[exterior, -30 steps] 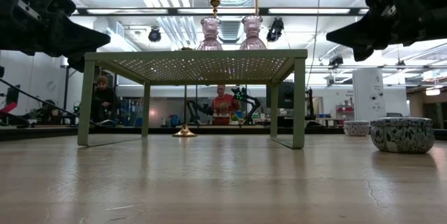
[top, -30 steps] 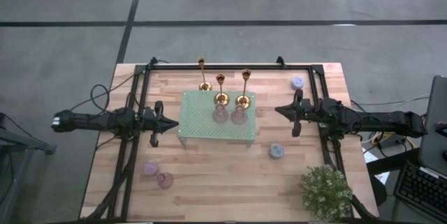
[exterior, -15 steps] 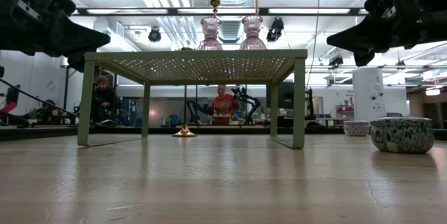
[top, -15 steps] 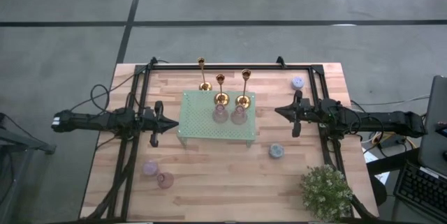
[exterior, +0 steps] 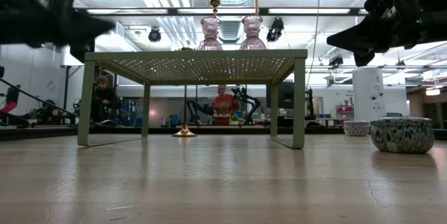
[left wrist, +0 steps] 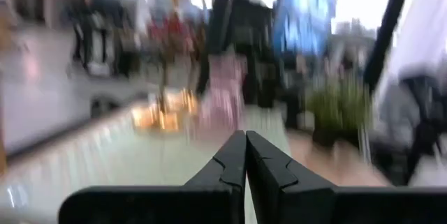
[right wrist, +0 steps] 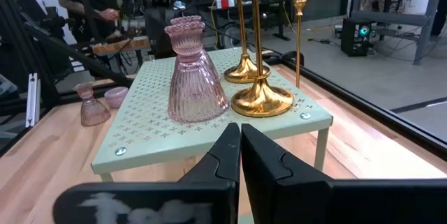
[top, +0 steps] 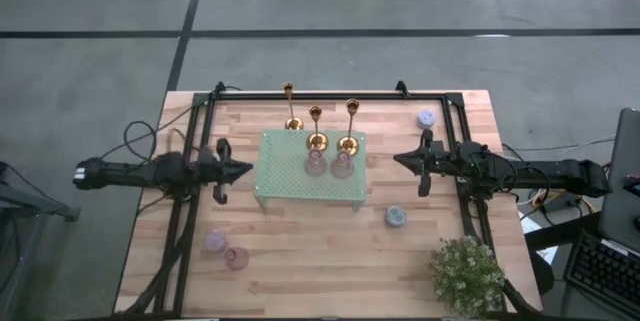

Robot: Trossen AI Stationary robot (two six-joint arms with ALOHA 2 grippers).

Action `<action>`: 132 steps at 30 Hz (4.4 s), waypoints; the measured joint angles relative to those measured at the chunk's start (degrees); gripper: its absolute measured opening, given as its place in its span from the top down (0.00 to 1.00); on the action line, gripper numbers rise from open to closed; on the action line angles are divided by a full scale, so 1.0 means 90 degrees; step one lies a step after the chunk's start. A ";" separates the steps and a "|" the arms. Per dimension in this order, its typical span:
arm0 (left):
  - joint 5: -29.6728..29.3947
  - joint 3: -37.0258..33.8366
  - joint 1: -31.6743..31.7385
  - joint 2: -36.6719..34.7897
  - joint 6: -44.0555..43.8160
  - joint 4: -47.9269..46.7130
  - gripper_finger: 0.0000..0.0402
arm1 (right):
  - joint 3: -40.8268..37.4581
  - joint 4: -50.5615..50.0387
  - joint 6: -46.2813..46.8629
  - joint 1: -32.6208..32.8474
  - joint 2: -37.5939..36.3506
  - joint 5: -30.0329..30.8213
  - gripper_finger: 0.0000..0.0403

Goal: Pick & Place candle stick holders
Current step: Put the gold candle holder on the shelf aligned with the other gold candle holders

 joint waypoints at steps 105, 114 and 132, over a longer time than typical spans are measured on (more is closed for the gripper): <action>-0.1762 0.9712 0.3344 0.9134 0.4441 -0.7145 0.97 | 0.0000 -0.0036 -0.0003 0.0002 0.0003 -0.0002 0.98; -0.1805 1.0526 0.3325 0.8886 0.4285 -0.8512 0.97 | 0.0000 -0.0036 -0.0003 0.0002 0.0002 0.0000 0.98; -0.0392 1.4422 0.3038 0.8802 0.2915 -1.1258 0.97 | 0.0000 -0.0037 -0.0003 0.0000 0.0000 -0.0002 0.98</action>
